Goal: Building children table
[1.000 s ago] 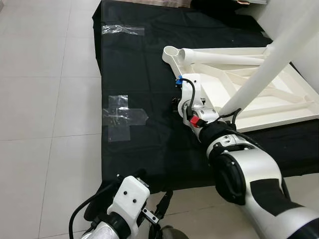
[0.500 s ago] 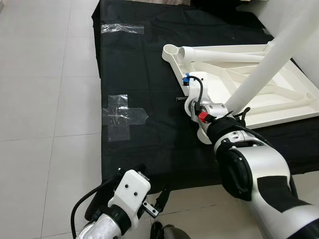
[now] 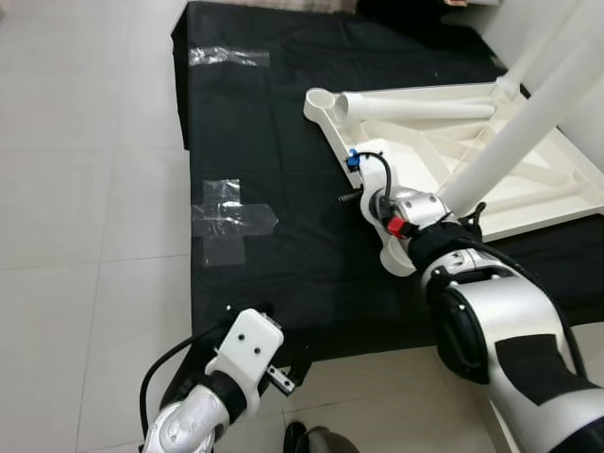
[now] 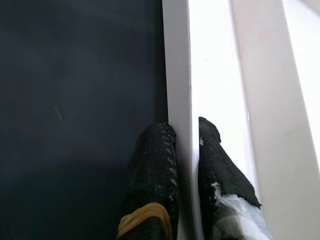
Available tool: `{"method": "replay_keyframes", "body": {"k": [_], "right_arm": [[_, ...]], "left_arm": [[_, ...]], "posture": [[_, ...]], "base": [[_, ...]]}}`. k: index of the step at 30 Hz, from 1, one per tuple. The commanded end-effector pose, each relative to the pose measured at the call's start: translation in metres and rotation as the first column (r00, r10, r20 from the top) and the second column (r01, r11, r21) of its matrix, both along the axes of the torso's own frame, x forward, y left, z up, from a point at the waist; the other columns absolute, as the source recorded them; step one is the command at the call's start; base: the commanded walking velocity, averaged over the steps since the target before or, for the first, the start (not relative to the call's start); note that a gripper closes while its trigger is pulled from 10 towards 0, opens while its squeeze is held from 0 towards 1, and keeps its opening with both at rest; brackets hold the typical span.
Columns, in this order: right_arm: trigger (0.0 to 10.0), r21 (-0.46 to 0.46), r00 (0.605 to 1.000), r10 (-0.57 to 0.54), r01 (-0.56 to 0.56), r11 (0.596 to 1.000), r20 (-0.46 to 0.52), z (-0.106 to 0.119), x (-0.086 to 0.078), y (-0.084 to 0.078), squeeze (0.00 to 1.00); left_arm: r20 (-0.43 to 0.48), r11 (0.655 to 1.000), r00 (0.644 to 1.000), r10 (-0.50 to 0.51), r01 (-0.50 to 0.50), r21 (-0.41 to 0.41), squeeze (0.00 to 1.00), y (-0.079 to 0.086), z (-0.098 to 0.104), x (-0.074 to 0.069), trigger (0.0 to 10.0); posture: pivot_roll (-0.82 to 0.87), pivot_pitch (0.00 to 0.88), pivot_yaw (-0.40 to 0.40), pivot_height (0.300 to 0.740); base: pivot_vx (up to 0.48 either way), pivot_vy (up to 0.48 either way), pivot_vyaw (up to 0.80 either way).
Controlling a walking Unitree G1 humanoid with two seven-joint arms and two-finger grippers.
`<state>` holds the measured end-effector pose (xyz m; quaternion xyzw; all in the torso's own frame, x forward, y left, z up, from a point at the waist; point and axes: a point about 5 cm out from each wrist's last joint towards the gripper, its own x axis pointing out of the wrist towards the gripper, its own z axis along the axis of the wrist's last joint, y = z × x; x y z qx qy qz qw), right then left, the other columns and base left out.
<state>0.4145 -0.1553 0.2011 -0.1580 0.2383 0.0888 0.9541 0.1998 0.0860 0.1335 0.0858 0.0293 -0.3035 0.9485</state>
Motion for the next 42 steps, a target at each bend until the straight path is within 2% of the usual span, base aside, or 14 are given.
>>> {"method": "replay_keyframes", "body": {"k": [1, 4, 7, 15, 17, 18, 19, 21, 24, 27, 28, 33, 38, 42], "right_arm": [[0.0, 0.090, 0.980, 0.141, -0.129, 0.988, -0.141, -0.023, -0.010, 0.002, 0.00], [0.0, 0.071, 0.975, 0.180, -0.172, 0.983, -0.128, -0.020, -0.011, -0.003, 0.00], [0.0, 0.064, 0.929, 0.333, -0.327, 0.943, -0.163, -0.019, -0.024, -0.019, 0.00], [0.0, 0.122, 0.833, 0.527, -0.513, 0.850, -0.170, -0.022, -0.051, -0.025, 0.00], [0.0, 0.125, 0.759, 0.632, -0.620, 0.775, -0.154, -0.024, -0.065, -0.028, 0.00], [0.0, 0.125, 0.759, 0.632, -0.620, 0.775, -0.154, -0.024, -0.065, -0.028, 0.00], [0.0, 0.118, 0.668, 0.722, -0.714, 0.690, -0.181, -0.028, -0.079, -0.041, 0.00], [0.0, 0.118, 0.668, 0.722, -0.714, 0.690, -0.181, -0.028, -0.079, -0.041, 0.00], [0.0, 0.004, 0.573, 0.766, -0.800, 0.600, -0.290, -0.025, -0.083, -0.069, 0.00], [0.0, -0.043, 0.564, 0.758, -0.810, 0.585, -0.328, -0.021, -0.081, -0.076, 0.00], [0.0, -0.135, 0.563, 0.741, -0.820, 0.557, -0.367, -0.011, -0.075, -0.082, 0.00], [0.0, -0.215, 0.566, 0.746, -0.824, 0.524, -0.352, 0.000, -0.066, -0.082, 0.00], [0.0, -0.410, 0.496, 0.752, -0.852, 0.325, -0.435, 0.019, -0.054, -0.078, 0.00], [0.0, -0.409, 0.388, 0.721, -0.899, 0.158, -0.574, 0.020, -0.057, -0.080, 0.00]], "left_arm": [[-0.029, 1.000, 0.999, -0.018, 0.018, -0.002, 0.00, 0.000, -0.007, -0.001, 10.0], [-0.029, 1.000, 0.999, -0.020, 0.020, 0.000, 0.00, 0.000, -0.008, 0.001, 10.0], [-0.030, 1.000, 0.999, -0.024, 0.024, 0.013, 0.00, 0.001, -0.013, 0.007, 10.0], [-0.030, 0.999, 0.999, -0.034, 0.034, 0.018, 0.00, 0.003, -0.016, 0.011, 10.0], [-0.030, 0.999, 0.999, -0.036, 0.037, 0.021, 0.00, 0.004, -0.018, 0.011, 10.0], [-0.030, 0.999, 0.999, -0.036, 0.037, 0.021, 0.00, 0.004, -0.018, 0.011, 10.0], [-0.030, 0.999, 0.999, -0.040, 0.041, 0.022, 0.00, 0.004, -0.019, 0.011, 10.0], [-0.030, 0.999, 0.999, -0.040, 0.041, 0.022, 0.00, 0.004, -0.019, 0.011, 10.0], [-0.028, 0.999, 0.999, -0.044, 0.044, 0.021, 0.00, 0.005, -0.020, 0.010, 10.0], [-0.028, 0.999, 0.999, -0.044, 0.045, 0.020, 0.00, 0.005, -0.020, 0.010, 10.0], [-0.027, 0.999, 0.999, -0.045, 0.046, 0.019, 0.00, 0.005, -0.020, 0.009, 10.0], [-0.026, 0.999, 0.999, -0.044, 0.045, 0.018, 0.00, 0.005, -0.020, 0.008, 10.0], [-0.022, 0.999, 0.999, -0.045, 0.045, 0.015, 0.00, 0.005, -0.019, 0.007, 10.0], [-0.021, 0.999, 0.999, -0.043, 0.044, 0.013, 0.00, 0.005, -0.019, 0.006, 10.0]], "posture": [[0.02, 0.160, -0.151, 0.740], [0.03, 0.153, -0.147, 0.740], [0.03, 0.139, -0.131, 0.740], [0.03, 0.131, -0.119, 0.740], [0.03, 0.129, -0.117, 0.740], [0.03, 0.129, -0.117, 0.740], [0.03, 0.133, -0.115, 0.740], [0.03, 0.133, -0.115, 0.740], [0.03, 0.143, -0.117, 0.740], [0.03, 0.143, -0.118, 0.740], [0.04, 0.148, -0.122, 0.740], [0.04, 0.150, -0.121, 0.740], [0.04, 0.155, -0.128, 0.740], [0.03, 0.151, -0.135, 0.740]], "base": [[0.000, 0.000, 0.00], [0.000, 0.000, 0.00], [0.000, 0.000, 0.00], [0.000, 0.000, 0.00], [0.000, 0.000, 0.00], [0.000, 0.000, 0.00], [0.000, 0.000, 0.00], [0.000, 0.000, 0.00], [0.000, 0.000, 0.00], [0.000, 0.000, 0.00], [0.000, 0.000, 0.00], [0.000, 0.000, 0.00], [0.000, 0.000, 0.00], [0.000, 0.000, 0.00]]}}
